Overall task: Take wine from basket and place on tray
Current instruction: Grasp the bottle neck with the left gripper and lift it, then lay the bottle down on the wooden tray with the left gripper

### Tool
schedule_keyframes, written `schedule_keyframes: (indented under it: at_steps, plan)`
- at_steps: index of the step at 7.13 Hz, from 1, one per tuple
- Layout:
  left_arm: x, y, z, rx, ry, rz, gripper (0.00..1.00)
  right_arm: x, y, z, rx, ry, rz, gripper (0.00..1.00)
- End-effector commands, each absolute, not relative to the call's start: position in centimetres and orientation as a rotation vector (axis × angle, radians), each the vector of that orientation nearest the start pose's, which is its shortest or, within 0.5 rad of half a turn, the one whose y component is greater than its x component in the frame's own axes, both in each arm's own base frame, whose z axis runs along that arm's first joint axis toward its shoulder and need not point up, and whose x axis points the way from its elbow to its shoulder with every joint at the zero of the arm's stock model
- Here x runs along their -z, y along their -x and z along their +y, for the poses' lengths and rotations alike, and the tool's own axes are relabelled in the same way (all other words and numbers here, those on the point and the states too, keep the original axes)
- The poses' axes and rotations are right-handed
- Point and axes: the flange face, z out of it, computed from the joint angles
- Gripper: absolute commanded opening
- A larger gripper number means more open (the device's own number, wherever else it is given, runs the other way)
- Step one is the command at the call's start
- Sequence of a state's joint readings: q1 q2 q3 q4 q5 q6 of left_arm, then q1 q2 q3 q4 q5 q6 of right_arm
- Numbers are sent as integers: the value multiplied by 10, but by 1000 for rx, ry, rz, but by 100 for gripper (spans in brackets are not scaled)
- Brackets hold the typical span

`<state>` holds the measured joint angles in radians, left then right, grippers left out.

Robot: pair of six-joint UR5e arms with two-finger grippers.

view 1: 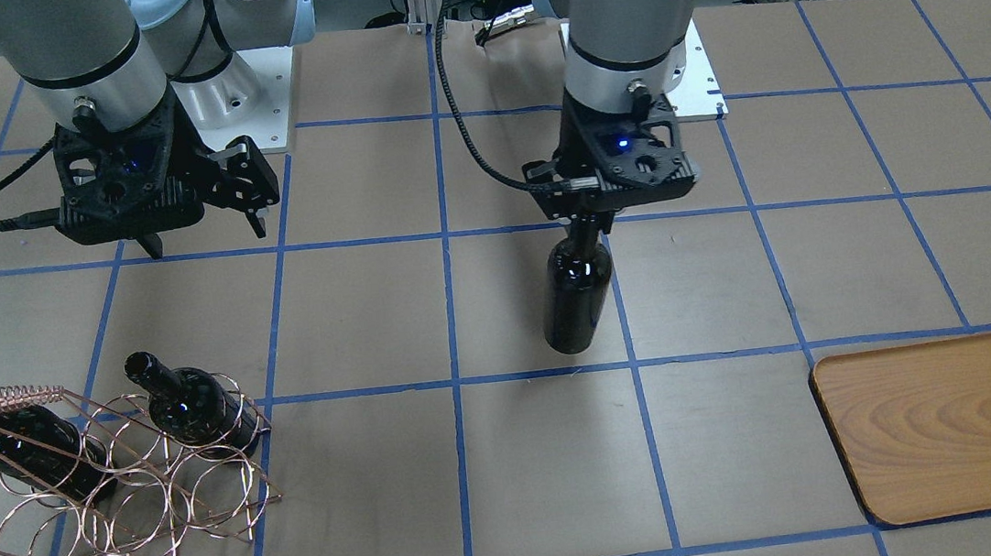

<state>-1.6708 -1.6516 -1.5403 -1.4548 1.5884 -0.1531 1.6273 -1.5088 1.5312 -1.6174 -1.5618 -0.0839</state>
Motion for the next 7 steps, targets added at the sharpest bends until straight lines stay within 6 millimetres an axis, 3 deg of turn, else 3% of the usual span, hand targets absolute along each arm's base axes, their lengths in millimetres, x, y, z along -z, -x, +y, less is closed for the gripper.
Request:
schedule_keyframes:
  at_steps: [1,3,5,7]
  plan:
    - [-522,79,-540,84,-21,3179,0,-477,-163,-514,22,223,3118,100]
    - [-525,-9,-546,81,3,3268,0,-480,-162,-512,31,221,3126,100]
    - [-517,-90,-550,0,-129,3131,0,-481,-162,-512,34,211,3125,100]
    - [-490,-103,-581,76,-119,3144,0,-481,-162,-512,41,202,3124,100]
